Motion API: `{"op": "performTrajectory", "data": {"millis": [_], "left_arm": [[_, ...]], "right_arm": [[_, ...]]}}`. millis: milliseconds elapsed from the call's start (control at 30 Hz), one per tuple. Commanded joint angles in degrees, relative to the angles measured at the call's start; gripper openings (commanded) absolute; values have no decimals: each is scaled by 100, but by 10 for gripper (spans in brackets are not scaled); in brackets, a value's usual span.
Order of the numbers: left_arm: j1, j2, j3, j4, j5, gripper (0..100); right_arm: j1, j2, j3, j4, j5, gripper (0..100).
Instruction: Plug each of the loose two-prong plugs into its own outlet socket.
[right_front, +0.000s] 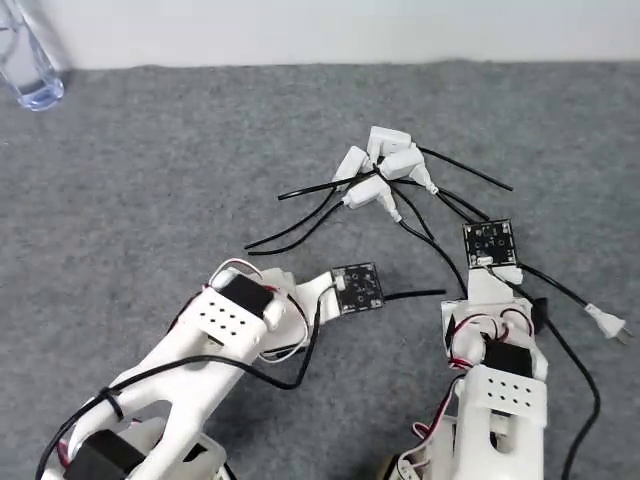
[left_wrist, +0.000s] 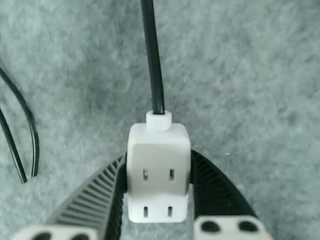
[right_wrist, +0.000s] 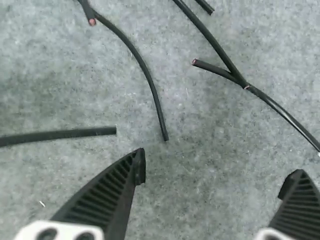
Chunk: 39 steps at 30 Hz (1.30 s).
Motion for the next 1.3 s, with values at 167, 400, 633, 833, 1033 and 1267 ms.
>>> {"op": "performTrajectory", "data": {"millis": [167,400,633,833,1033,1267], "left_arm": [[466,-132,-31,-141,53,12],[466,1222,-110,-835,97,12],[580,1829,-760,-431,440,16],[730,1846,-769,-396,457,197],[712,1846,-831,-396,457,246],[712,1846,-1077,-35,440,246]], "right_arm": [[75,-110,-299,-119,-53,405],[75,-110,-299,-119,-53,405],[75,-110,-299,-119,-53,405],[57,-110,-299,-119,-44,405],[66,-84,-299,-215,-44,405],[66,-84,-299,-233,-44,405]]}}
